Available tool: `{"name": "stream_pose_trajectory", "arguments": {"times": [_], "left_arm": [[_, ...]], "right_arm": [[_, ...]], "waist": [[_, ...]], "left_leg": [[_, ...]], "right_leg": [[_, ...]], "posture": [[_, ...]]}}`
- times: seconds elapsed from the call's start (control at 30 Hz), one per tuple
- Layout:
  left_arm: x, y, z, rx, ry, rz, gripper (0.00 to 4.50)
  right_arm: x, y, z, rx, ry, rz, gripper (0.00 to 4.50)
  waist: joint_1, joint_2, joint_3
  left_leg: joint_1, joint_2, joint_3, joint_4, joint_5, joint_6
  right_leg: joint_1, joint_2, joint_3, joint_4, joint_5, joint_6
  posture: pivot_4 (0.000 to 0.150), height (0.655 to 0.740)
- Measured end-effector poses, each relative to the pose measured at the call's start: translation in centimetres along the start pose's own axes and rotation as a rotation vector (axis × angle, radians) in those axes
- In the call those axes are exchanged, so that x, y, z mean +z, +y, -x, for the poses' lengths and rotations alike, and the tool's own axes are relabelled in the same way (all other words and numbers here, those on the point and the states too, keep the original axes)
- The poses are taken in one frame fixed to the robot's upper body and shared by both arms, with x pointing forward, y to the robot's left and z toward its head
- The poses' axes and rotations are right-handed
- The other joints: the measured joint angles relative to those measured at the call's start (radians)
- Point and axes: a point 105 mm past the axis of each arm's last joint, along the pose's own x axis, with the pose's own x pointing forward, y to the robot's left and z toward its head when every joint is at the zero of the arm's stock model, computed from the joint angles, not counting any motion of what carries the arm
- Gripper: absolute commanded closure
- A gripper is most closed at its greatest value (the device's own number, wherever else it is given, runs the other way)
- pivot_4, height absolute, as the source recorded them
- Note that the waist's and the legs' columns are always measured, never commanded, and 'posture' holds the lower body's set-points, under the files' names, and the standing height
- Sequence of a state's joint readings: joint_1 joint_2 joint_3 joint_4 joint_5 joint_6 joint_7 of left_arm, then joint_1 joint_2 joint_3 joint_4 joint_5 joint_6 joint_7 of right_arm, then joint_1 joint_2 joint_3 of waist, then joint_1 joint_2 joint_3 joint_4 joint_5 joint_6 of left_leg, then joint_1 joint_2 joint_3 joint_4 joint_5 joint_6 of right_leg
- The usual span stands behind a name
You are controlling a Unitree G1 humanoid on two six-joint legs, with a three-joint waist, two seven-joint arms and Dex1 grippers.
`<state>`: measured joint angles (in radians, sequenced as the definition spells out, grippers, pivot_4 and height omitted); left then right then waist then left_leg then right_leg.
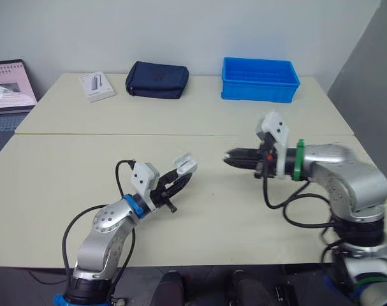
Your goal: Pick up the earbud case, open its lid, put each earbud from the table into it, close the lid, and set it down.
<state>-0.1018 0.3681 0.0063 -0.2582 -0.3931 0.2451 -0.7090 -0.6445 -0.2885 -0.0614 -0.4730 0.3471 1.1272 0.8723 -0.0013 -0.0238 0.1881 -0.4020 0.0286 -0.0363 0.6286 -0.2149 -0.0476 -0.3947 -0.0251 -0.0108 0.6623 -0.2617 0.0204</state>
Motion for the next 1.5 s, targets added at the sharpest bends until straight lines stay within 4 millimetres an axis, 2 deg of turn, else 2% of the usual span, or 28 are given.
{"name": "stream_pose_trajectory", "arguments": {"times": [0.1, 0.23, 0.37, 0.67, 0.83, 0.97, 1.17, 1.5], "left_arm": [[0.4, 0.0, -0.4, -0.010, -0.015, -0.010, 3.72], [0.4, 0.2, -0.7, -0.009, -0.021, -0.009, 3.72], [0.7, 0.2, -0.9, -0.013, -0.031, -0.010, 3.72], [0.8, 0.0, -1.3, -0.027, -0.039, -0.011, 3.72], [0.8, -0.1, -1.3, -0.028, -0.038, -0.011, 3.72], [0.8, -0.1, -1.3, -0.028, -0.038, -0.010, 3.72], [0.8, -0.1, -1.3, -0.028, -0.035, -0.006, 3.72], [0.6, -0.1, -1.3, -0.031, -0.030, 0.020, 3.72]], "right_arm": [[1.2, 1.7, -1.6, 0.021, -0.210, -0.110, 4.12], [0.7, 2.0, -2.3, -0.026, -0.277, -0.159, 4.12], [-0.3, 2.7, -3.5, -0.038, -0.303, -0.145, 4.12], [-1.9, 3.0, -5.7, -0.070, -0.324, -0.113, 4.12], [-2.1, 2.9, -6.2, -0.085, -0.333, -0.100, 4.12], [-3.0, 2.5, -6.4, -0.111, -0.317, -0.112, 4.12], [-4.3, 3.0, -6.6, -0.110, -0.298, -0.127, 4.12], [-4.6, 3.3, -6.9, -0.106, -0.307, -0.109, 4.12]], "waist": [[0.000, 0.000, 0.000], [0.000, 0.000, 0.000], [-0.004, 0.001, 0.000], [-0.005, 0.001, 0.000], [-0.005, 0.001, 0.000], [-0.005, 0.001, 0.000], [-0.005, 0.001, 0.000], [-0.005, 0.001, 0.000]], "left_leg": [[-0.001, 0.001, -0.001, -0.001, 0.000, 0.000], [0.000, 0.001, 0.000, 0.000, 0.000, 0.000], [0.001, 0.001, 0.001, 0.000, 0.000, 0.000], [0.001, 0.002, 0.001, 0.000, 0.000, 0.000], [0.001, 0.002, 0.000, 0.000, 0.000, 0.000], [0.001, 0.002, 0.000, 0.000, 0.000, 0.000], [0.001, 0.002, 0.001, 0.000, 0.000, 0.000], [0.001, 0.002, 0.000, 0.000, 0.000, 0.000]], "right_leg": [[-0.002, 0.001, 0.000, 0.001, 0.000, 0.000], [-0.001, 0.001, 0.001, 0.001, 0.000, -0.001], [-0.001, 0.002, 0.001, 0.002, 0.001, -0.002], [-0.001, 0.003, 0.001, 0.002, 0.001, -0.002], [-0.001, 0.003, 0.001, 0.002, 0.001, -0.002], [-0.001, 0.003, 0.001, 0.002, 0.001, -0.002], [-0.002, 0.003, 0.001, 0.002, 0.001, -0.002], [-0.002, 0.003, 0.001, 0.001, 0.001, -0.002]], "posture": [[0.150, 0.7218], [0.150, 0.7218], [0.150, 0.7218], [0.150, 0.7218], [0.150, 0.7218], [0.150, 0.7218], [0.150, 0.7218], [0.150, 0.7218]]}}
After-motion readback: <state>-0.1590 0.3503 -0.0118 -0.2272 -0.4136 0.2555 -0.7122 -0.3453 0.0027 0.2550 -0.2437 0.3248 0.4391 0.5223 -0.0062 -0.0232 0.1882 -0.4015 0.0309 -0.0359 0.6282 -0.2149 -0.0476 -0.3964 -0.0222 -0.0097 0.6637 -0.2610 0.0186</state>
